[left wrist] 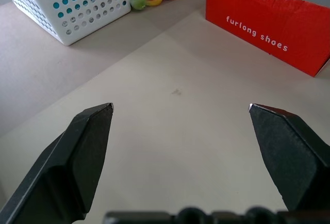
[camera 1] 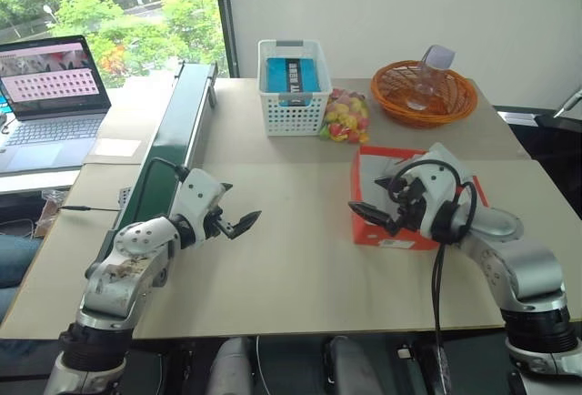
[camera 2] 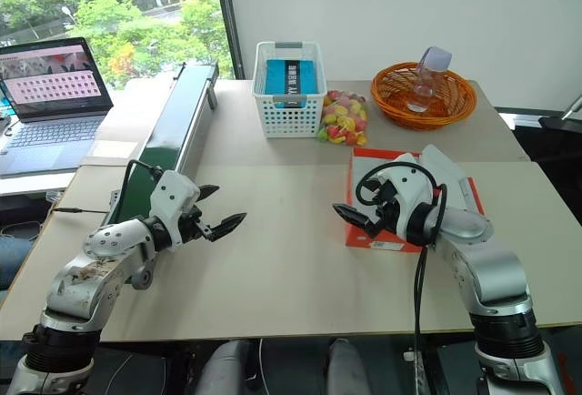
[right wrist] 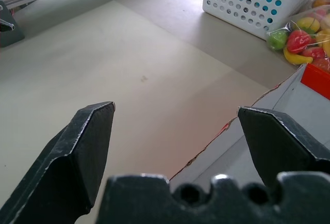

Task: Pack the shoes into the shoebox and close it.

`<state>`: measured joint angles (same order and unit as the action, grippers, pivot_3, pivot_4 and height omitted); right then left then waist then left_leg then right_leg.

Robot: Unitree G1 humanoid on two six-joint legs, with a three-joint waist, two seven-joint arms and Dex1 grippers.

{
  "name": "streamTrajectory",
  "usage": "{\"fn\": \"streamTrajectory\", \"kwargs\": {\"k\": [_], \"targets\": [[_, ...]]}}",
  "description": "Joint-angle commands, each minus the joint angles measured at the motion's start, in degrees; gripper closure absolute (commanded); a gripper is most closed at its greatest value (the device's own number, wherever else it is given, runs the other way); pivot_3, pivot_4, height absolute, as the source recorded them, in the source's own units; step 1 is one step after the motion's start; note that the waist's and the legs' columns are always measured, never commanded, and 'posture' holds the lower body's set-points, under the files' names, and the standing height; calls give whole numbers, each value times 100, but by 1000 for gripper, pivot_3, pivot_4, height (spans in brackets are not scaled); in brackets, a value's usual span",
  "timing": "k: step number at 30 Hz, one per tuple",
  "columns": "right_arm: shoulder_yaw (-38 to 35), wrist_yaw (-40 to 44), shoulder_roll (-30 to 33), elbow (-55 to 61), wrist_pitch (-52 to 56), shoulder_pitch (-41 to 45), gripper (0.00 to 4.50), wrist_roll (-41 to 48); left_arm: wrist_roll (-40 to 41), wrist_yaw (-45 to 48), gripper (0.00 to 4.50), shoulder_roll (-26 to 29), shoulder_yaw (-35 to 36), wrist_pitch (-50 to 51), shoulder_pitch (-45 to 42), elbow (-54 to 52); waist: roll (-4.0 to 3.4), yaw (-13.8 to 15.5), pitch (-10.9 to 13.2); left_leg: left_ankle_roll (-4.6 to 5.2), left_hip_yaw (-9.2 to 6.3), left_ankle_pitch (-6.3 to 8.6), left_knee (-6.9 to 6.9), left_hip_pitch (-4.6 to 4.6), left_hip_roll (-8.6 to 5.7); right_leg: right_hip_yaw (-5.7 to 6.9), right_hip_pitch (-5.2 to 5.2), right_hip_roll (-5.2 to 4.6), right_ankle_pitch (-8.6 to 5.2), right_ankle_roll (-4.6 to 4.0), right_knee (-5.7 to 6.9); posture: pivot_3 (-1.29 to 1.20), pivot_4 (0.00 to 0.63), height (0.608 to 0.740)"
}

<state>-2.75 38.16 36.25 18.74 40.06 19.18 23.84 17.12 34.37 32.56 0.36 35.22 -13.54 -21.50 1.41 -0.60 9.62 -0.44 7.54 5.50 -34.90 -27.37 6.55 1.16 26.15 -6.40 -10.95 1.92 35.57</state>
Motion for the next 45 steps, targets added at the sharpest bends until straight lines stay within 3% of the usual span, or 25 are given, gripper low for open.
{"fn": "streamTrajectory", "kwargs": {"k": [1,8,17,26,32,45], "targets": [[-127,-99,-23,300,-56,33,29,49,223,53,0,-46,172,33,-155,-124,0,0,0,0,0,0,0,0,0,0,0,0,0,0,0,0,150,735],[-60,-136,27,240,-48,143,29,-28,226,-179,0,-2,375,69,-257,16,0,2,0,0,-2,0,-1,0,-1,1,-2,0,0,0,0,0,150,735],[101,-295,-601,-976,-649,1184,29,-318,-36,-2004,0,-592,1669,-195,-1182,773,6,-11,0,1,-79,-1,-7,0,-42,0,-10,7,14,4,2,0,150,735],[543,35,-1062,-1741,-1154,1735,29,-518,-262,-2822,0,-844,1905,63,-706,374,9,1,0,1,-93,-2,-8,-2,-48,0,-12,11,18,11,8,0,150,735],[936,360,-1451,-2170,-1431,2192,29,-686,132,-3276,0,-1171,2500,555,-776,506,11,-22,-2,1,-100,-2,-8,1,-48,2,-9,13,28,3,13,0,150,735],[1382,800,-1650,-1598,-939,2259,29,-626,-19,-2581,0,-135,2443,261,-1159,1915,15,-9,-4,-2,-100,-1,-4,-1,-47,7,-3,13,27,-1,14,0,150,735]]}}
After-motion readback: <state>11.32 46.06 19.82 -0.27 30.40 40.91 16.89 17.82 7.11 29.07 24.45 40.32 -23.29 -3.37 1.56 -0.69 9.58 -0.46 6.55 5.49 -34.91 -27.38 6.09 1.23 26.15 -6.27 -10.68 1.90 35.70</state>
